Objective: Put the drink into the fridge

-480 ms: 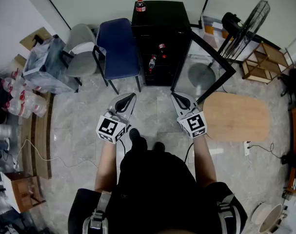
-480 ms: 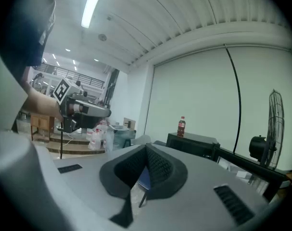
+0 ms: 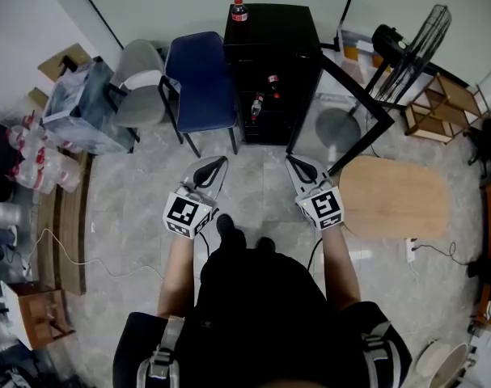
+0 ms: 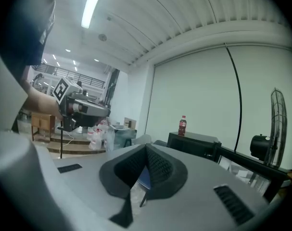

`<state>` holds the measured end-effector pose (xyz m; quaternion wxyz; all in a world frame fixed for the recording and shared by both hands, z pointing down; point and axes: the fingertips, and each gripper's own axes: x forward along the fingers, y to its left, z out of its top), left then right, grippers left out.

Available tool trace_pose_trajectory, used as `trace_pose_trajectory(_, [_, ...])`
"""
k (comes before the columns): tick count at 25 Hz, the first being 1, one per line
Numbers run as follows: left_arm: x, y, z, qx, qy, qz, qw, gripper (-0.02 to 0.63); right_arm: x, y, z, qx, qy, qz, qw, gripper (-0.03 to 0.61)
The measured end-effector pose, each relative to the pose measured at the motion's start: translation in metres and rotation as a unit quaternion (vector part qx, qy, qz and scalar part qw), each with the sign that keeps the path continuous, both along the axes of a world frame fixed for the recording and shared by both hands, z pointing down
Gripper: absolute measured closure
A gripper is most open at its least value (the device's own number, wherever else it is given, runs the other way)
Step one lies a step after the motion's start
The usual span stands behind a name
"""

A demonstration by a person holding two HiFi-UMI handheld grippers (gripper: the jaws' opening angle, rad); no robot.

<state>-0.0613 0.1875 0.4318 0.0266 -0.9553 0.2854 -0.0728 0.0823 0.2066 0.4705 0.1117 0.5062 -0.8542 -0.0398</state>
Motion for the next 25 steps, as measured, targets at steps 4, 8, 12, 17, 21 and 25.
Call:
trace_pose_trajectory(4, [0.0,-0.001,-0.002,0.003,0.002,0.003,1.0,0.617,0.002,-0.003,0.002,0.001,0.003,0.008,1.0,0.576])
trace_pose_trajectory(8, [0.0,-0.001,-0.008,0.008,0.011,0.008,0.9999,0.615,0.002,-0.006,0.0,0.005,0.005,0.011,1.0,0.552])
trace_pose_trajectory(12, [0.003,-0.004,-0.009,0.008,0.01,0.008,0.9999,0.588,0.002,-0.009,-0.007,0.012,-0.002,0.005,1.0,0.495])
trace_pose_trajectory(17, [0.006,-0.005,-0.009,0.011,0.012,0.007,0.9999,0.508,0.003,-0.009,-0.002,0.006,-0.006,-0.014,1.0,0.378])
trace_pose_trajectory(21, [0.008,-0.004,-0.01,0.01,0.008,0.003,0.9999,0.432,0.003,-0.008,0.002,0.0,-0.008,-0.024,1.0,0.332])
trace_pose_trajectory(25, [0.009,-0.005,-0.01,0.012,0.009,-0.003,0.9999,0.409,0.005,-0.009,0.005,-0.002,-0.007,-0.031,0.999,0.313])
